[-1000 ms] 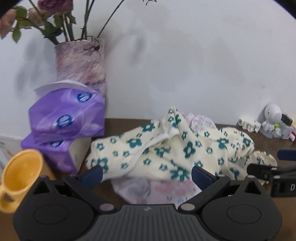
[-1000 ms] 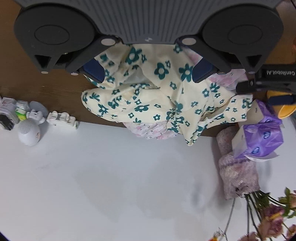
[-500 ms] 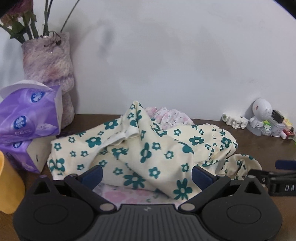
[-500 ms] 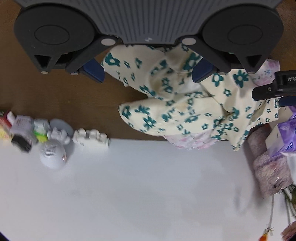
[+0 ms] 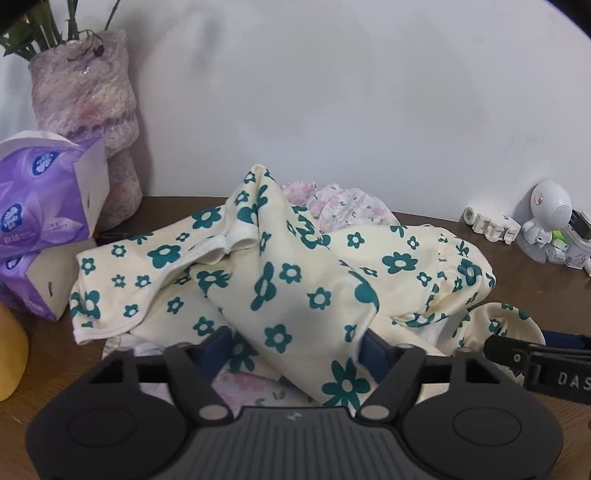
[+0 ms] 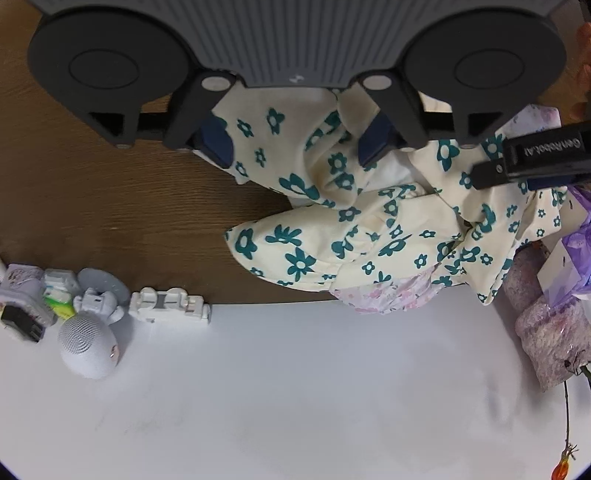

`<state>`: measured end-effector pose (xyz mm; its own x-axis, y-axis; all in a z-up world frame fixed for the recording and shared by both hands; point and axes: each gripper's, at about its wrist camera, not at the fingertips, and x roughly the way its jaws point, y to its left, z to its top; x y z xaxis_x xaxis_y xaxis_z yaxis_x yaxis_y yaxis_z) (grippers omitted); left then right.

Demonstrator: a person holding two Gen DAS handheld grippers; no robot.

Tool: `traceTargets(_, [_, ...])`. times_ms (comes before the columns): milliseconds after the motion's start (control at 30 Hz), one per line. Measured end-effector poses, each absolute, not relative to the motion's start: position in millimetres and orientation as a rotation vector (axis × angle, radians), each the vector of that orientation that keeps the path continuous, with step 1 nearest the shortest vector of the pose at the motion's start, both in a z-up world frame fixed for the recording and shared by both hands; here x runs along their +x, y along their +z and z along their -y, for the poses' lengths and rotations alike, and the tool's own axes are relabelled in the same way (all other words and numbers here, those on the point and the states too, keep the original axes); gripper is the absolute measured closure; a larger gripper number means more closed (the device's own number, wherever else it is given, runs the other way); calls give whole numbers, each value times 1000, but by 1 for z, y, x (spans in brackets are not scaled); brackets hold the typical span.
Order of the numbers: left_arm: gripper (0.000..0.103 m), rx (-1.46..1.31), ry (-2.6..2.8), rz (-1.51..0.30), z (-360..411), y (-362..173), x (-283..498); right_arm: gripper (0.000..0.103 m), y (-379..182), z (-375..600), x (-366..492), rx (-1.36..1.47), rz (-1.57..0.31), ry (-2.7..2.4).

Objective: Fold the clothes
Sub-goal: 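Close the right gripper on the shirt fabric while the left gripper closes on it too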

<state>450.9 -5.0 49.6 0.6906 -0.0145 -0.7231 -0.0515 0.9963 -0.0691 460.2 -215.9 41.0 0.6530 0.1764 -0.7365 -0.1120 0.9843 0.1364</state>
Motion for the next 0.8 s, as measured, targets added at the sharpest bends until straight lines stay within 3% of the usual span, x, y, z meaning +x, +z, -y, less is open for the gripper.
traceTargets(100, [51,-90,28,-812,8,51,452,63,39,214,465,102,-856,182])
traceTargets(167, [68,-80,34,-810,11,55,451,72,38,212,466,101,-863,196])
traceTargets(267, [84,-41,18,-810,18,61,451,76,41,209,466,87,-866,216])
traceTargets(400, [90,-44,13,-815,20,61,452,76,42,209,467,83,-874,226])
traceTargets(467, [91,-41,11,-812,20,59,451,80,42,207,466,63,-875,220])
traceTargets(600, [92,-51,-2,-798,17,60,450,87,43,205,465,50,-872,218])
traceTargets(800, [91,-80,-21,-776,11,61,448,88,45,201,463,28,-850,196])
